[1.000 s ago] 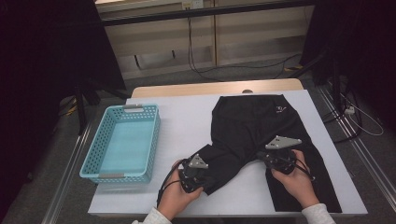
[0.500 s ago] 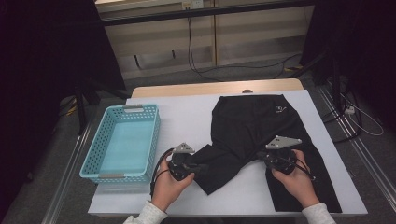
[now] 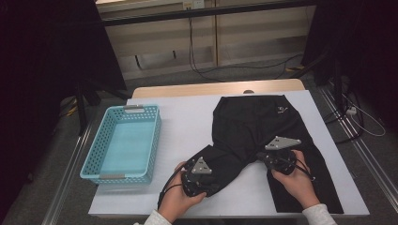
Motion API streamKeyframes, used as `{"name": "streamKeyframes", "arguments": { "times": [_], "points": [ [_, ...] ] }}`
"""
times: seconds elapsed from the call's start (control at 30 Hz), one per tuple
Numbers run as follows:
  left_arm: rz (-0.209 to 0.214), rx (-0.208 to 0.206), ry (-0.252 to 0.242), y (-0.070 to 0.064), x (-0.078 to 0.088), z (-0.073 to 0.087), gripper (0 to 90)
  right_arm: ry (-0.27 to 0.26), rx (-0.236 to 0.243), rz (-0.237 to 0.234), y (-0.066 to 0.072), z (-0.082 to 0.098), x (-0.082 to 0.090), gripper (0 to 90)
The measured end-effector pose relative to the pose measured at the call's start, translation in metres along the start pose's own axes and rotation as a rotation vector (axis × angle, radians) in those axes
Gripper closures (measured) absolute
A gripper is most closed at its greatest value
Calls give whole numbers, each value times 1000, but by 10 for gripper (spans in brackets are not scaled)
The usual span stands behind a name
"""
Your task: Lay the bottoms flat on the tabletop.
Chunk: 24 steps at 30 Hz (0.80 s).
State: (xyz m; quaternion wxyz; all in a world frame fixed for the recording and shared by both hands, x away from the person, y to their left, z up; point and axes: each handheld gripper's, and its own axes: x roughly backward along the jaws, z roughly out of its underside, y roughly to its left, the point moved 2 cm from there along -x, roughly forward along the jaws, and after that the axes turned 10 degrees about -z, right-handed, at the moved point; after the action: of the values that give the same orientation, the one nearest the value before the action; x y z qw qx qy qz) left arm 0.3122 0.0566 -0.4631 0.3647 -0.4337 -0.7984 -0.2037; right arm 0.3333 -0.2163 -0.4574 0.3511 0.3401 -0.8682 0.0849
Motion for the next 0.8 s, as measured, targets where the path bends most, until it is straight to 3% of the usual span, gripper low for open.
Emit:
{"name": "streamKeyframes", "arguments": {
  "times": [0.07,0.1,0.13,0.3,0.33,0.37,0.43,0.57,0.63,0.67,0.7,0.73,0.77,0.8],
  "points": [
    [-16,-1,-3,-1,-1,-1,804,1,0,1,0,0,0,892],
    [19,37,13,-2,-2,-2,864,5,1,-1,0,0,-2,892],
    [17,51,14,-2,-2,-2,893,6,3,0,1,0,-2,892],
    [40,60,41,-1,-1,-5,900,6,11,1,1,0,-2,892],
    [52,100,25,4,3,-7,900,6,11,-2,1,0,-2,892],
    [52,100,25,4,3,-7,900,6,11,-2,1,0,-2,892],
    [49,160,-21,16,13,-11,900,5,6,-4,0,1,-2,893],
    [17,239,-91,38,25,-15,900,6,8,-3,-1,1,-1,893],
    [-35,305,-134,56,30,-16,900,5,8,-2,-2,1,0,894],
    [-61,319,-148,61,31,-16,900,4,8,-2,-2,0,1,894],
    [-61,319,-148,61,31,-16,900,4,8,-2,-2,0,1,894],
    [-88,349,-159,70,32,-16,900,5,6,-2,-3,0,2,894],
    [-88,349,-159,70,32,-16,900,5,6,-2,-3,0,2,894],
    [-125,350,-153,76,31,-15,900,5,4,-5,-4,1,4,895]
  ]
}}
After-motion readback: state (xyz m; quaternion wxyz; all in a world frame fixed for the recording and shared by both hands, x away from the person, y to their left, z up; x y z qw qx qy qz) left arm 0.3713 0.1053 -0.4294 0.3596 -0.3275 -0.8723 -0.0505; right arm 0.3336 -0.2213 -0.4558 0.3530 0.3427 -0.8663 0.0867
